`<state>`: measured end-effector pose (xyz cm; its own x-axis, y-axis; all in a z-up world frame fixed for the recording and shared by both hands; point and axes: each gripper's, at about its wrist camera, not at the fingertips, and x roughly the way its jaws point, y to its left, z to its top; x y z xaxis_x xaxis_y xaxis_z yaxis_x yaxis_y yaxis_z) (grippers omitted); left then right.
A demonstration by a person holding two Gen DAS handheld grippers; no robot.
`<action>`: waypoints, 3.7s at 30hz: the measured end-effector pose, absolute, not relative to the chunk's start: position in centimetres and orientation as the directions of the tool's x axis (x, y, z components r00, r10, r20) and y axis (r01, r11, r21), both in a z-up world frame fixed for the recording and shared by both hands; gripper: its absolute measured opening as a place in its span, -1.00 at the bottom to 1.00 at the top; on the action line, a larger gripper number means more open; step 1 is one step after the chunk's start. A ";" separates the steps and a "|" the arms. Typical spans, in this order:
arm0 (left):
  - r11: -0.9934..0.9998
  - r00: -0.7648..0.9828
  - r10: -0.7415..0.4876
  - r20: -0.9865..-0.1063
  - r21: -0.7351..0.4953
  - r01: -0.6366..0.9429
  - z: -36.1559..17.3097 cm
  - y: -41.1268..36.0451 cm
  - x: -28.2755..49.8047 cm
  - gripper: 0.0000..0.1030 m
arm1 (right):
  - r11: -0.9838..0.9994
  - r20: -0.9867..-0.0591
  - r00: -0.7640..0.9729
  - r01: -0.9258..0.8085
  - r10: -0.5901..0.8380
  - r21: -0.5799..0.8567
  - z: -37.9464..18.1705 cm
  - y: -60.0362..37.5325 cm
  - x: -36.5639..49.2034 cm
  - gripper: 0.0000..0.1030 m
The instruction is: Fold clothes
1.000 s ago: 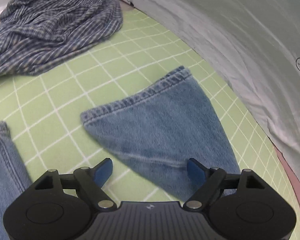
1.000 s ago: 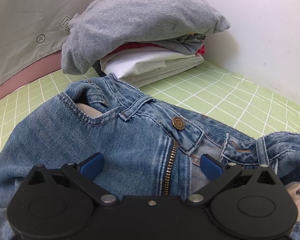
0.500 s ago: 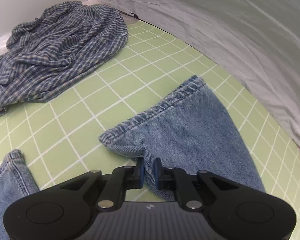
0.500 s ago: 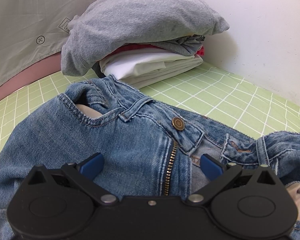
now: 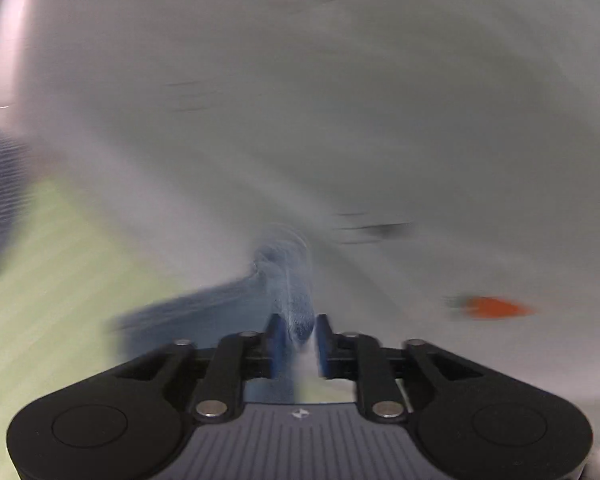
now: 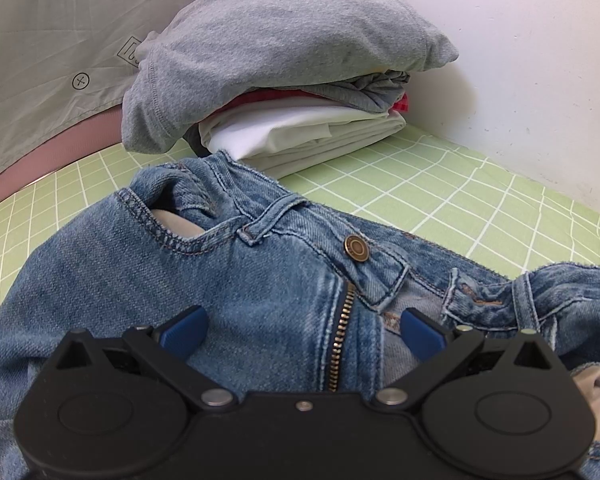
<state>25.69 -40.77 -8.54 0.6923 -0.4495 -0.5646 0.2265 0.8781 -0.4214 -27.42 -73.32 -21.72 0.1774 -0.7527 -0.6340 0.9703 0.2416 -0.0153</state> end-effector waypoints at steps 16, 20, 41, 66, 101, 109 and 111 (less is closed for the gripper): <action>0.956 0.569 -0.132 -0.812 -0.255 -0.143 -19.2 -34.7 24.6 0.41 | 0.246 -0.634 0.180 0.969 -0.752 -0.017 -21.7 -73.5 -27.3 1.00; 0.962 0.582 -0.132 -0.802 -0.246 -0.120 -19.6 -35.5 25.0 0.40 | 0.248 -0.633 0.181 0.969 -0.752 -0.017 -21.7 -73.4 -27.4 1.00; 0.977 0.576 0.111 -0.810 -0.017 -0.213 -17.0 -21.1 14.9 -0.95 | 0.346 -0.721 0.210 0.937 -0.660 -0.043 -19.5 -73.0 -27.0 1.00; 0.940 0.494 0.116 -0.862 -0.066 -0.335 -16.7 -1.3 -0.6 0.44 | 0.616 -0.704 0.429 0.787 -0.566 -0.016 -16.0 -53.6 -26.0 1.00; 0.953 0.597 -0.004 -0.802 -0.183 -0.240 -11.8 -1.9 4.1 0.30 | 0.615 -0.694 0.453 0.788 -0.559 0.018 -15.2 -47.8 -22.8 1.00; 0.966 0.567 -0.060 -0.822 -0.192 -0.176 -13.9 -6.9 11.7 0.36 | 0.577 -0.696 0.431 0.816 -0.574 0.030 -16.2 -50.8 -20.3 1.00; 0.961 0.551 -0.061 -0.832 -0.199 -0.194 -15.1 -7.3 14.1 0.36 | 0.559 -0.701 0.412 0.829 -0.582 0.024 -16.5 -51.6 -19.3 1.00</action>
